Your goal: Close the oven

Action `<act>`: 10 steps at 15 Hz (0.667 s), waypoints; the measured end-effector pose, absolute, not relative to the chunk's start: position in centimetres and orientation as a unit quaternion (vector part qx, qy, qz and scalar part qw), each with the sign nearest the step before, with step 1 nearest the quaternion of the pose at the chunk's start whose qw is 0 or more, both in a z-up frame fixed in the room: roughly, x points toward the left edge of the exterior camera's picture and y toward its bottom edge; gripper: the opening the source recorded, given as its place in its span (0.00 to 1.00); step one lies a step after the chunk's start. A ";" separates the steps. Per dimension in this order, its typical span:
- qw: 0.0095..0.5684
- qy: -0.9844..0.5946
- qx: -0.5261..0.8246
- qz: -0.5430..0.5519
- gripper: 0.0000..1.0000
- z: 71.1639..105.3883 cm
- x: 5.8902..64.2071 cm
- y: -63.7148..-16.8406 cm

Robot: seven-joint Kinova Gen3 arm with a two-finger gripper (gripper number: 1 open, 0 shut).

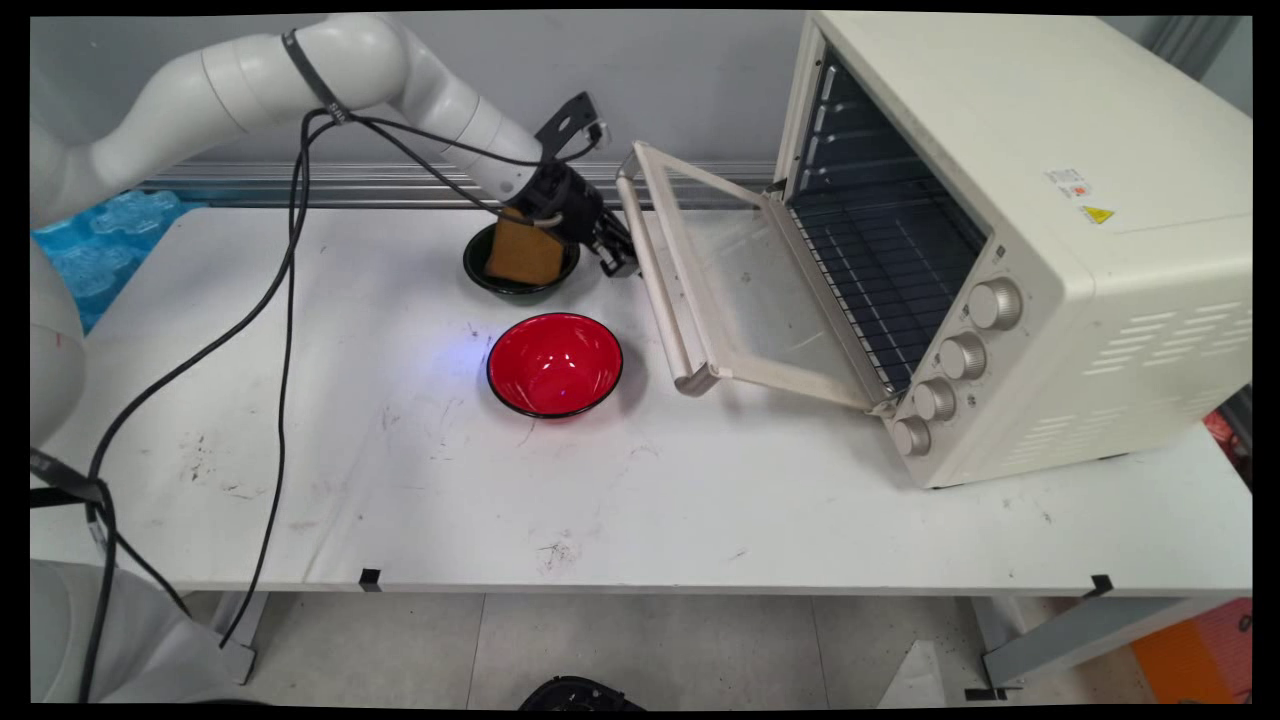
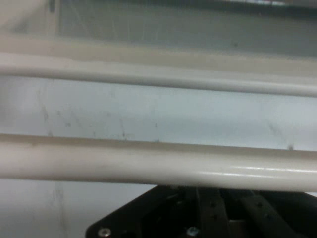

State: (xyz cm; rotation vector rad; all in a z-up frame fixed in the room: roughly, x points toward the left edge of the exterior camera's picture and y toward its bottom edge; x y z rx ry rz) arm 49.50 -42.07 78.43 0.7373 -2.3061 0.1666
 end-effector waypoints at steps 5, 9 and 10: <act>0.364 -0.885 0.283 0.071 0.00 80.7 49.0 -42.7; 0.373 -0.881 0.280 0.077 0.00 83.0 48.4 -43.3; 0.376 -0.880 0.279 0.078 0.00 83.7 48.2 -43.5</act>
